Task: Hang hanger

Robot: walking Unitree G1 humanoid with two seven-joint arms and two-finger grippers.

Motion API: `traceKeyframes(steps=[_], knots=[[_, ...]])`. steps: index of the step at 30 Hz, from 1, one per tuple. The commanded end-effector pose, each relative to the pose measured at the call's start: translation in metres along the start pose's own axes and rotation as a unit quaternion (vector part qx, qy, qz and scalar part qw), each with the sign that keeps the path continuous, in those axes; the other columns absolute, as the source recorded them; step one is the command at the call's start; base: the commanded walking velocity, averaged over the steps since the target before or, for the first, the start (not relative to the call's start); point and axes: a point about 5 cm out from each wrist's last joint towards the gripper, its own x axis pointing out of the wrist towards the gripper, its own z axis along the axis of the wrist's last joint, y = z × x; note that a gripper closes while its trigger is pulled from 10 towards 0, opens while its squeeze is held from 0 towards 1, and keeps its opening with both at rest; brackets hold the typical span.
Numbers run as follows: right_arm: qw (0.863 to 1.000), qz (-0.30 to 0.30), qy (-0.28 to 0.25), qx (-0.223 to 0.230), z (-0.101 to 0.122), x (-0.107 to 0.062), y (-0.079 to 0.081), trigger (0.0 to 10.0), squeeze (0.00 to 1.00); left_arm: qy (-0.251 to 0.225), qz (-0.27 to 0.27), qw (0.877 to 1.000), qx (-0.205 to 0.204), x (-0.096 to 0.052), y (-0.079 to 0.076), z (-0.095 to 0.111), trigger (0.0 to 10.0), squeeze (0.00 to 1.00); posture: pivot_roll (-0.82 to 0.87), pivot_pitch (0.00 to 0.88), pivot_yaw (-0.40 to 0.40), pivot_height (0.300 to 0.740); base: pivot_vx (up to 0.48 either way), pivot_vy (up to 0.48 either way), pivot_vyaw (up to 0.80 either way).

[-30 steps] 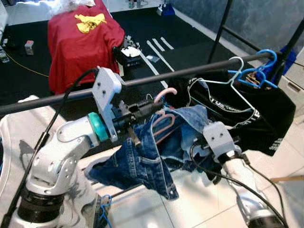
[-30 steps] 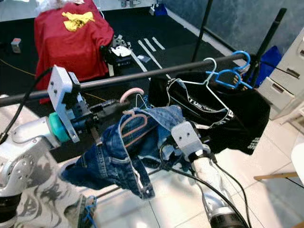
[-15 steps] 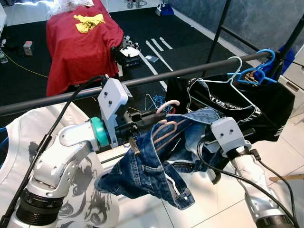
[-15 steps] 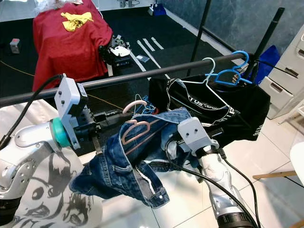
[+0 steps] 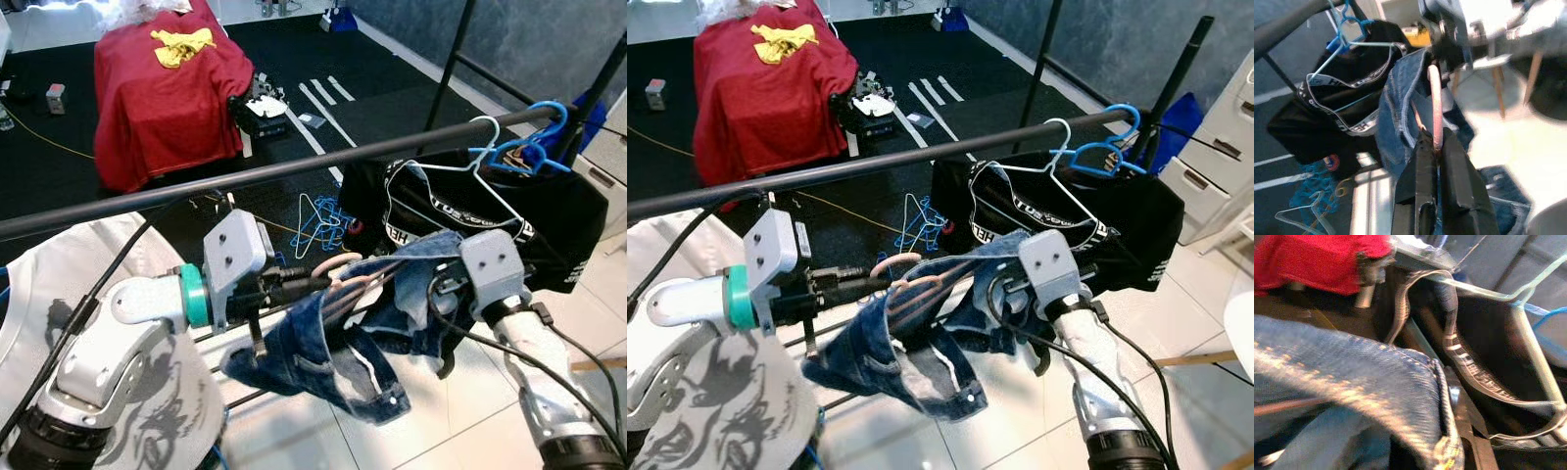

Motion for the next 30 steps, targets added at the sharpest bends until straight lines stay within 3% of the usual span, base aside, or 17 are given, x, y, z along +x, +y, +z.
traceKeyframes(steps=[1, 2, 4, 5, 6, 7, 9, 10, 12, 13, 15, 16, 20, 21, 22, 24, 30], knots=[[0.998, 0.06, 0.002, 0.024, 0.004, -0.004, 0.009, 10.0, 0.0, 0.001, -0.007, 1.0, 0.027, 0.003, -0.002, 0.0, 10.0, 0.0, -0.14, 0.136, 0.048, 0.74, 0.0, 0.0, 0.0], [0.992, 0.12, 0.008, 0.03, 0.006, -0.008, 0.02, 10.0, 0.0, 0.0, -0.002, 0.999, 0.04, 0.007, -0.002, 0.0, 10.0, 0.0, -0.15, 0.135, 0.048, 0.74, 0.0, 0.0, 0.0], [0.992, 0.12, 0.008, 0.03, 0.006, -0.008, 0.02, 10.0, 0.0, 0.0, -0.002, 0.999, 0.04, 0.007, -0.002, 0.0, 10.0, 0.0, -0.15, 0.135, 0.048, 0.74, 0.0, 0.0, 0.0], [0.982, 0.183, 0.022, 0.039, 0.004, -0.017, 0.033, 10.0, 0.0, 0.007, 0.017, 0.998, 0.066, 0.01, 0.002, -0.003, 10.0, 0.0, -0.15, 0.136, 0.045, 0.74, 0.0, 0.0, 0.0], [0.982, 0.183, 0.022, 0.039, 0.004, -0.017, 0.033, 10.0, 0.0, 0.007, 0.017, 0.998, 0.066, 0.01, 0.002, -0.003, 10.0, 0.0, -0.15, 0.136, 0.045, 0.74, 0.0, 0.0, 0.0], [0.971, 0.226, 0.031, 0.064, 0.003, -0.027, 0.041, 10.0, 0.0, 0.015, 0.024, 0.996, 0.087, 0.011, 0.004, -0.006, 10.0, 0.0, -0.15, 0.137, 0.044, 0.74, 0.0, 0.0, 0.0], [0.971, 0.226, 0.031, 0.064, 0.003, -0.027, 0.041, 10.0, 0.0, 0.015, 0.024, 0.996, 0.087, 0.011, 0.004, -0.006, 10.0, 0.0, -0.15, 0.137, 0.044, 0.74, 0.0, 0.0, 0.0], [0.964, 0.243, 0.024, 0.108, 0.007, -0.031, 0.041, 10.0, 0.0, 0.027, 0.022, 0.993, 0.11, 0.01, 0.003, -0.01, 10.0, 0.0, -0.15, 0.138, 0.046, 0.74, 0.0, 0.0, 0.0], [0.964, 0.243, 0.024, 0.108, 0.007, -0.031, 0.041, 10.0, 0.0, 0.027, 0.022, 0.993, 0.11, 0.01, 0.003, -0.01, 10.0, 0.0, -0.15, 0.138, 0.046, 0.74, 0.0, 0.0, 0.0], [0.958, 0.242, 0.01, 0.153, 0.012, -0.032, 0.034, 10.0, 0.0, 0.034, 0.022, 0.992, 0.117, 0.008, 0.002, -0.015, 10.0, 0.0, -0.15, 0.138, 0.045, 0.74, 0.0, 0.0, 0.0], [0.958, 0.242, 0.01, 0.153, 0.012, -0.032, 0.034, 10.0, 0.0, 0.034, 0.022, 0.992, 0.117, 0.008, 0.002, -0.015, 10.0, 0.0, -0.15, 0.138, 0.045, 0.74, 0.0, 0.0, 0.0], [0.959, 0.223, 0.005, 0.172, 0.013, -0.031, 0.022, 10.0, 0.0, 0.041, 0.022, 0.993, 0.109, 0.002, 0.004, -0.019, 10.0, 0.0, -0.15, 0.142, 0.043, 0.74, 0.0, 0.0, 0.0], [0.965, 0.201, 0.012, 0.169, 0.01, -0.031, 0.01, 10.0, 0.0, 0.048, 0.017, 0.993, 0.103, -0.004, 0.005, -0.023, 10.0, 0.0, -0.15, 0.145, 0.043, 0.74, 0.0, 0.0, 0.0], [0.975, 0.169, 0.03, 0.142, 0.002, -0.03, -0.001, 10.0, 0.0, 0.056, 0.008, 0.993, 0.099, -0.01, 0.005, -0.026, 10.0, 0.0, -0.15, 0.145, 0.043, 0.74, 0.0, 0.0, 0.0], [0.975, 0.169, 0.03, 0.142, 0.002, -0.03, -0.001, 10.0, 0.0, 0.056, 0.008, 0.993, 0.099, -0.01, 0.005, -0.026, 10.0, 0.0, -0.15, 0.145, 0.043, 0.74, 0.0, 0.0, 0.0], [0.986, 0.126, 0.088, 0.071, -0.014, -0.033, -0.017, 10.0, 0.0, 0.079, -0.022, 0.992, 0.101, -0.02, 0.0, -0.035, 10.0, 0.0, -0.15, 0.153, 0.043, 0.74, 0.0, 0.0, 0.0], [0.984, 0.107, 0.136, 0.033, -0.028, -0.04, -0.028, 10.0, 0.0, 0.079, -0.052, 0.994, 0.06, -0.029, -0.008, -0.039, 10.0, 0.0, -0.15, 0.155, 0.042, 0.74, 0.0, 0.0, 0.0]])
